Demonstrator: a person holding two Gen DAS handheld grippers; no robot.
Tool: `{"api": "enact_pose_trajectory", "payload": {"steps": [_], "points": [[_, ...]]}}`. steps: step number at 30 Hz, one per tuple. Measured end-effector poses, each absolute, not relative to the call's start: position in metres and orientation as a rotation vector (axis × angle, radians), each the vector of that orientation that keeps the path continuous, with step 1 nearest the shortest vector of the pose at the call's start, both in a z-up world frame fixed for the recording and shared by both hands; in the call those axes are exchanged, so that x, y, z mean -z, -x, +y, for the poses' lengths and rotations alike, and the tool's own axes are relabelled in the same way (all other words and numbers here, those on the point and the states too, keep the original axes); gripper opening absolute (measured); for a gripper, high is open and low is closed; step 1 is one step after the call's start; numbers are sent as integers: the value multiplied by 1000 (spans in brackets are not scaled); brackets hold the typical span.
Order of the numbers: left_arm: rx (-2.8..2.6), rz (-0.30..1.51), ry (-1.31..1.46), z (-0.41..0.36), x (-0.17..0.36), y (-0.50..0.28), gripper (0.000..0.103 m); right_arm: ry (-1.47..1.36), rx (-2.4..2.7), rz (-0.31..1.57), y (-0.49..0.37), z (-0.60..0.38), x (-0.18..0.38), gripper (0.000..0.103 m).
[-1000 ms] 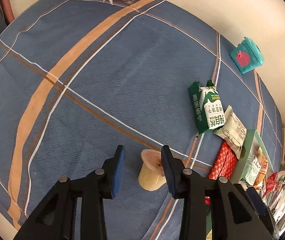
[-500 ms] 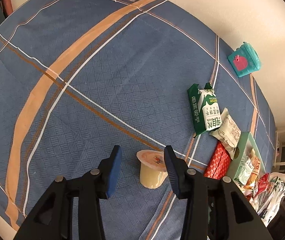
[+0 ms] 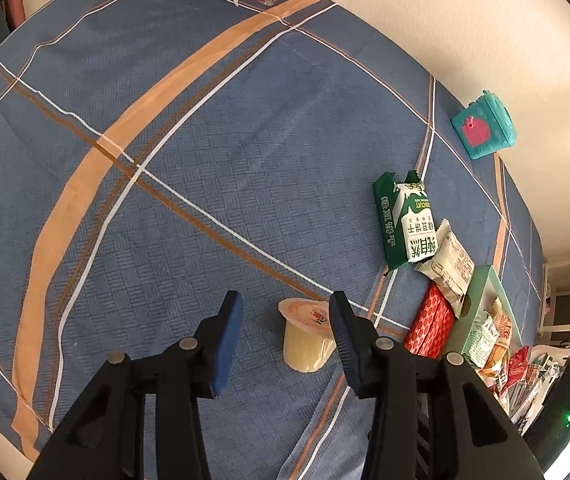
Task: Organize snacks
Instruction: 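Grasp the red patterned foil packet with the right tool while the left tool holds the cup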
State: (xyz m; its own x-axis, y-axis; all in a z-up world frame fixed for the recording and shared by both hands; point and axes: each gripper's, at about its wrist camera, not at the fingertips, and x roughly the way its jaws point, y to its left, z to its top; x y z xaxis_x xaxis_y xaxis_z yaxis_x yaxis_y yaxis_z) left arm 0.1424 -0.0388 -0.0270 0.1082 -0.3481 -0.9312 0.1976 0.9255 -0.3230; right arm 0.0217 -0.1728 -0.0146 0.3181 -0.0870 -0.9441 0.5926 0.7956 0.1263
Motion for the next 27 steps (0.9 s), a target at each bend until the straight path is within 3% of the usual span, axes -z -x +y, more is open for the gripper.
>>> {"api": "enact_pose_trajectory", "payload": {"steps": [20, 23, 27], "points": [[423, 1410, 156, -30, 23, -147, 46, -621, 427, 1099, -28, -171, 11, 63], [432, 1415, 159, -31, 24, -147, 53, -632, 483, 1073, -27, -177, 9, 64], [435, 1416, 151, -36, 24, -147, 53, -650, 499, 1058, -30, -179, 11, 64]]}}
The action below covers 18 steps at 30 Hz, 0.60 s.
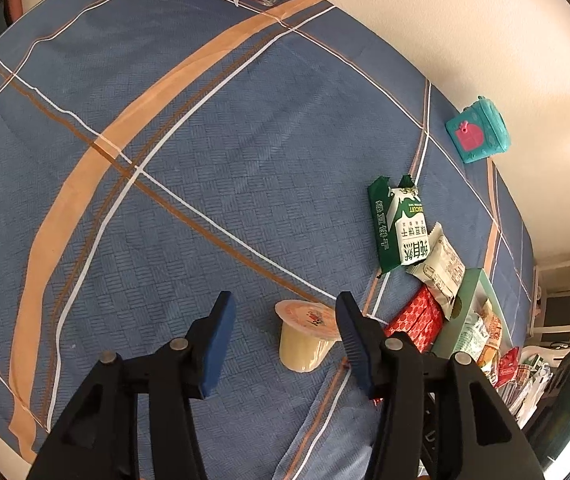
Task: Organize snacks
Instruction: 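Grasp the red patterned foil packet with the right tool while the left tool holds the cup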
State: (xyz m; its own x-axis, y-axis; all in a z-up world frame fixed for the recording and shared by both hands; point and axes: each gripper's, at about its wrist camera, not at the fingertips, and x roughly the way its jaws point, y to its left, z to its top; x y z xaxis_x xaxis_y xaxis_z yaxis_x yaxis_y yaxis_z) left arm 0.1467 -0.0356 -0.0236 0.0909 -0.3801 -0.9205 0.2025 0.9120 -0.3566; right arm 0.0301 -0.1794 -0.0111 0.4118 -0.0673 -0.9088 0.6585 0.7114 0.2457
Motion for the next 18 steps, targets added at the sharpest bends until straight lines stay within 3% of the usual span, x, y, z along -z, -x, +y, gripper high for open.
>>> {"api": "enact_pose_trajectory", "payload": {"steps": [5, 18], "points": [[430, 1417, 151, -38, 25, -148, 59, -611, 549, 1087, -42, -175, 19, 65], [435, 1431, 134, -48, 34, -152, 60, -509, 603, 1136, -68, -170, 34, 67]]}}
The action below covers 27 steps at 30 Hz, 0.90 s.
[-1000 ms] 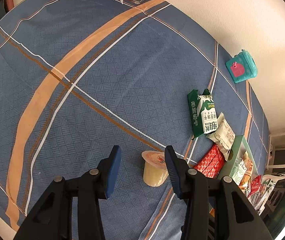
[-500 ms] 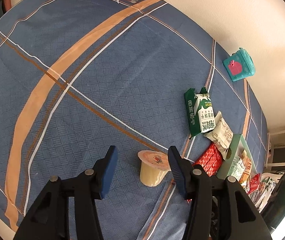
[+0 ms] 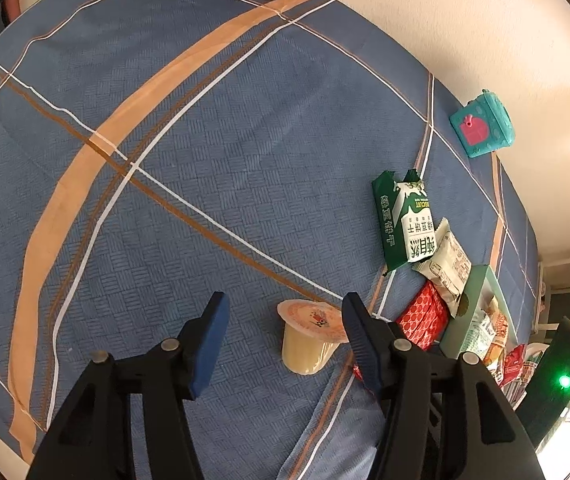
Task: Organize snacks
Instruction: 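Grasp the red patterned foil packet with the right tool while the left tool holds the cup, then lift the pudding cup and red packet and carry both over the tray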
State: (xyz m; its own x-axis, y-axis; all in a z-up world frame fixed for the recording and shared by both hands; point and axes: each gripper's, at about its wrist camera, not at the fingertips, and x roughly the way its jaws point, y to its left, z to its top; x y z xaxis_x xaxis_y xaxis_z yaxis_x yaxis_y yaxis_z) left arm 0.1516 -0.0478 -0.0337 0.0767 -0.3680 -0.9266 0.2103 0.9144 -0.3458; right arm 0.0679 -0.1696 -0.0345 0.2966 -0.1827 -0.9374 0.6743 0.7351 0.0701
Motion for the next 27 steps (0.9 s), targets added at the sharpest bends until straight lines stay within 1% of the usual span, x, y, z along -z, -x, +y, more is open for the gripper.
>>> {"api": "enact_pose_trajectory", "payload": {"steps": [6, 10, 22, 27], "points": [[449, 1438, 123, -55, 36, -151, 60, -546, 558, 1155, -64, -170, 41, 63], [463, 1443, 113, -62, 37, -150, 60, -520, 534, 1172, -59, -165, 42, 57], [491, 1500, 82, -86, 55, -141, 60, -495, 471, 1207, -40, -159, 52, 56], [490, 1493, 61, -92, 56, -135, 59, -485, 456, 1210, -39, -160, 55, 56]]}}
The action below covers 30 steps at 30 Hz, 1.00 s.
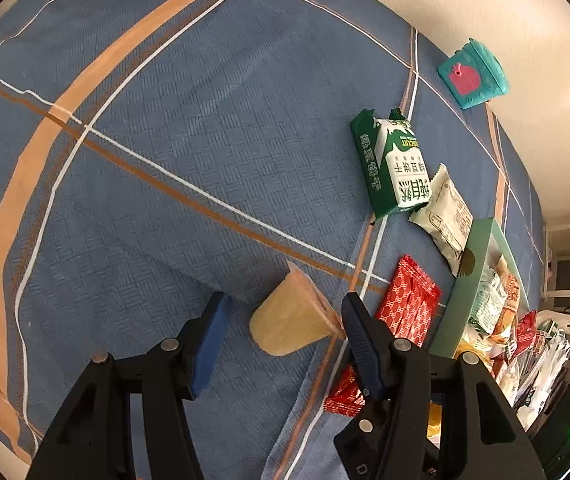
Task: Organize snacks
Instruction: 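Lift the pudding cup and red packet and carry both over the tray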
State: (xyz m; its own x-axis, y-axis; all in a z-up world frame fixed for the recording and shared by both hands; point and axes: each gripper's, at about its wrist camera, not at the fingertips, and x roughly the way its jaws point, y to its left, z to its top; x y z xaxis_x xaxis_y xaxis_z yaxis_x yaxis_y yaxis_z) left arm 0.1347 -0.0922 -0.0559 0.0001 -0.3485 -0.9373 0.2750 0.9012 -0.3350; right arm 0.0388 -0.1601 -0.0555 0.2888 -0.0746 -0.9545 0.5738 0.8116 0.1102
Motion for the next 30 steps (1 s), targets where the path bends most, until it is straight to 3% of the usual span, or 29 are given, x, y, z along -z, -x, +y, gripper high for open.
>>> {"api": "enact_pose_trajectory", "payload": {"steps": [3, 30], "points": [[507, 1498, 82, -94, 58, -130, 49, -486, 447, 1209, -36, -161, 57, 56], [496, 1363, 133, -59, 11, -121, 48, -578, 407, 1101, -5, -193, 7, 50]]}}
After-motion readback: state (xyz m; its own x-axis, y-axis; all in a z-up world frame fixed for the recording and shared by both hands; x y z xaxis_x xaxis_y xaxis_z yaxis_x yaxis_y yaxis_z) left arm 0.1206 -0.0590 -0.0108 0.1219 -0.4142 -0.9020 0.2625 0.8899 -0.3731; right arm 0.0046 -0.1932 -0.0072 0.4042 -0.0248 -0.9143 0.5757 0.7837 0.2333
